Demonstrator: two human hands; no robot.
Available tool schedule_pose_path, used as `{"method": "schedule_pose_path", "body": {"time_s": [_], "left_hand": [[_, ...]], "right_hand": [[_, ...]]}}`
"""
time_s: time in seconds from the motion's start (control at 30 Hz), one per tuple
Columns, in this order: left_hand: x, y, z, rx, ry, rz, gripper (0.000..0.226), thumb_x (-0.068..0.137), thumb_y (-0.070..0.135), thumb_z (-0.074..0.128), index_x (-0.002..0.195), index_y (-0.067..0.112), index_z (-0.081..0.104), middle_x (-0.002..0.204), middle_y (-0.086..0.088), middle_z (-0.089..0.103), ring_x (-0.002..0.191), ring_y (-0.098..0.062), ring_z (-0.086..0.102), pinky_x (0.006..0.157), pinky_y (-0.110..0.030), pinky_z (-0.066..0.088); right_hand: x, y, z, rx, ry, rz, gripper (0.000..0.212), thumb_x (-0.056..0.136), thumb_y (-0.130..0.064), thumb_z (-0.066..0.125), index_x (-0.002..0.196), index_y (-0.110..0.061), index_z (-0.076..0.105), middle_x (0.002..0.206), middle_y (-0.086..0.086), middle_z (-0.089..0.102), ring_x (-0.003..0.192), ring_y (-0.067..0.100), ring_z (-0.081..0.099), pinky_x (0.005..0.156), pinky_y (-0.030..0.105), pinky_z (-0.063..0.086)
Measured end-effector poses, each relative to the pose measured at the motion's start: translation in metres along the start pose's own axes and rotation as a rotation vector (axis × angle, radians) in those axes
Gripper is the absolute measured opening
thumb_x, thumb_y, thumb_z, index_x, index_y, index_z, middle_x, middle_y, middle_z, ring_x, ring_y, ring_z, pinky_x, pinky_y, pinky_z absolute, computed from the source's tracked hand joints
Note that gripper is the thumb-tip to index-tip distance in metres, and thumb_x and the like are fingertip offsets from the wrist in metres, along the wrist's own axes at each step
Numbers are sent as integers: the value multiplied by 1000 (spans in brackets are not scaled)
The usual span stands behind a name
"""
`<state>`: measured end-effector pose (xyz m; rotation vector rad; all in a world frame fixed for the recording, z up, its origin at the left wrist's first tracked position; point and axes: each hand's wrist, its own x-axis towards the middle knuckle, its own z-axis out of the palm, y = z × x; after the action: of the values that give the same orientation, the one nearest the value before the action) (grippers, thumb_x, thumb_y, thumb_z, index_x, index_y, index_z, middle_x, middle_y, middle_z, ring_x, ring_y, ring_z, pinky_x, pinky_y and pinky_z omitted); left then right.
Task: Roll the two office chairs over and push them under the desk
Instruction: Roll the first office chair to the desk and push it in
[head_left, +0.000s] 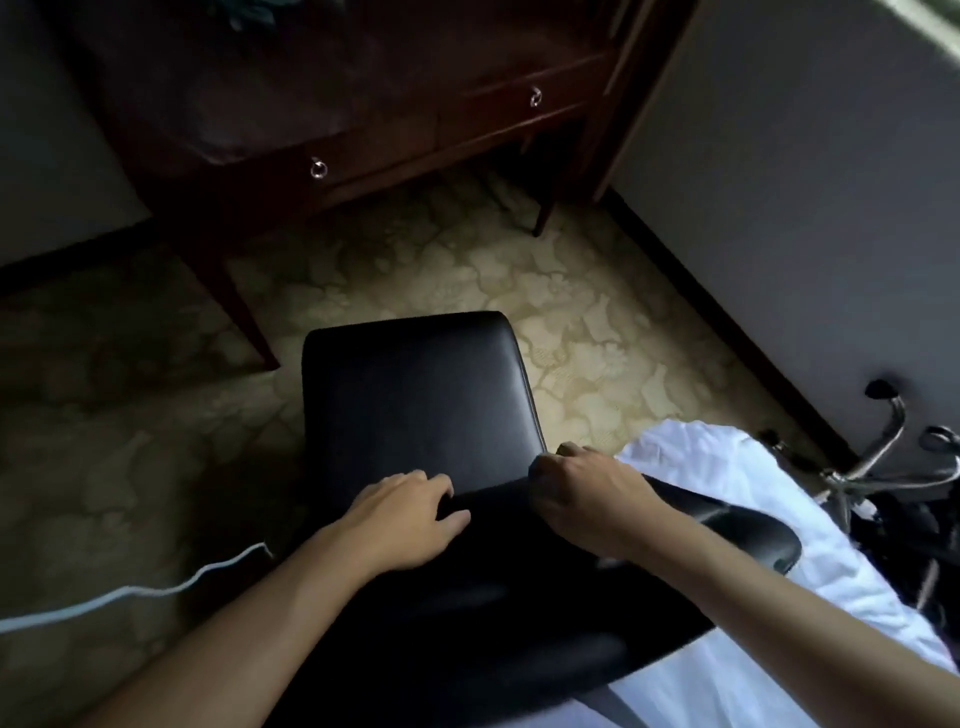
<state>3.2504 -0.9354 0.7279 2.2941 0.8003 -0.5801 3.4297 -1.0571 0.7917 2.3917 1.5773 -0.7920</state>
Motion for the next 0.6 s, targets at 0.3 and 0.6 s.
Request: {"method": "schedule_pose_path", "body": {"time_s": [0.3, 0.6], "left_hand": [[17, 1, -14, -116, 188, -344, 46, 96, 48, 37, 134, 22, 42, 132, -4, 46, 120, -23, 43, 96, -38, 39], [39, -12, -43, -249, 302, -599, 40, 94, 42, 45, 131, 25, 42, 128, -3, 48, 119, -24, 47, 91, -37, 42]], "right_hand": [[94, 7, 13, -59, -173, -141, 43, 93, -45, 41, 129, -25, 53, 128, 8, 59, 115, 31, 56, 87, 39, 48], [140, 10, -16, 114, -70, -301, 38, 90, -54, 39, 116, -32, 56, 116, -3, 64, 94, 22, 63, 66, 32, 40]]}}
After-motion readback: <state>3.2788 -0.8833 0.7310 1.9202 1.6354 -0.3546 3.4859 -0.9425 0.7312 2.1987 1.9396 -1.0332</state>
